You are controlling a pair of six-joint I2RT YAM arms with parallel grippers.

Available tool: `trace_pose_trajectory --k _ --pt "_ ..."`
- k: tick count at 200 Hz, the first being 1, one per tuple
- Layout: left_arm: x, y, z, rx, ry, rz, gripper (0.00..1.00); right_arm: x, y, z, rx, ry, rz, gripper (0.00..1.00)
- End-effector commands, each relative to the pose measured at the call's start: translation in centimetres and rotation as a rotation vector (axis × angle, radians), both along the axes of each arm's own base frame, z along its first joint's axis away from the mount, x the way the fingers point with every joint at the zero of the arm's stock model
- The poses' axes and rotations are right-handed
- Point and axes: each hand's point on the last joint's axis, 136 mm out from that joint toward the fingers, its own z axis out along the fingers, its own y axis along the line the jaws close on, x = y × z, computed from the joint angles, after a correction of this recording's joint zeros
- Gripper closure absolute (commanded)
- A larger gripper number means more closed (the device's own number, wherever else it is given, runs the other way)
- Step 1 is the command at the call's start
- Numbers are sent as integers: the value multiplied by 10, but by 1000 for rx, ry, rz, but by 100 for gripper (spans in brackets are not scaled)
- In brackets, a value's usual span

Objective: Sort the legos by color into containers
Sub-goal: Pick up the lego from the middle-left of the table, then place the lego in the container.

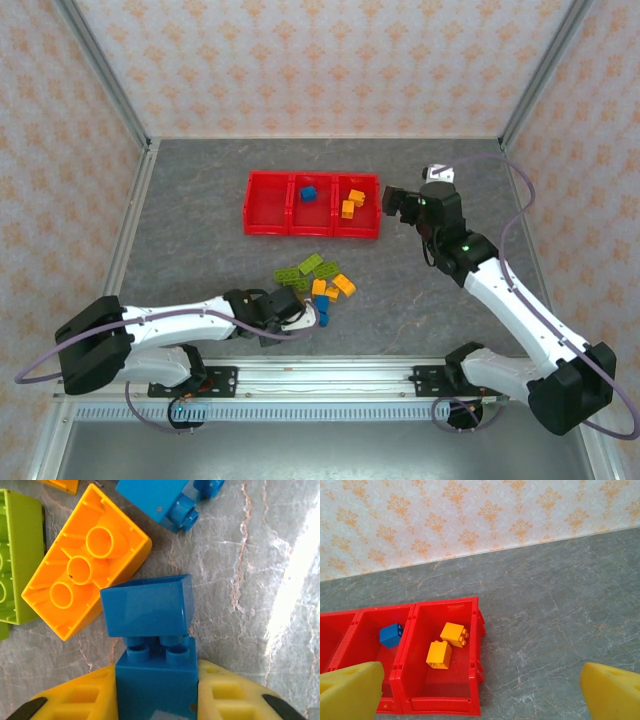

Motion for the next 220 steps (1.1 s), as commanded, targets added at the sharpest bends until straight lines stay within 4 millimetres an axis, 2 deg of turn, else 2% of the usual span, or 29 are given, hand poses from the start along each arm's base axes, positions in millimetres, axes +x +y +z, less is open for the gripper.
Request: trace_pose_trajectory --k 1,10,25,46,81,112,141,172,188,220 --pt "10 1 17 -18 -56 38 78 -1 -3 9 22 -22 -16 0" --pt "12 1 24 -28 -70 45 84 -1 -3 9 23 -25 -18 0" --pt "15 1 43 -56 -101 59 86 -1 -3 10 24 -30 -19 0" --pt "22 -5 81 -141 -164 76 90 -1 -4 12 26 -33 -22 0" --pt "28 -29 151 -338 -241 46 89 -2 -9 23 25 -56 -44 0" --pt "52 -39 189 -353 -379 43 89 -8 -15 36 41 -96 -62 0" --pt "91 -44 194 -342 -416 74 90 -15 -24 48 61 -136 -96 0" --pt "161 -27 188 -336 -371 233 94 -29 -39 61 93 -190 -150 0" --pt "191 -25 183 -327 -365 279 95 -36 -48 64 92 -199 -181 0" --pt "228 -44 168 -320 -315 277 96 -48 -57 68 95 -207 -200 0"
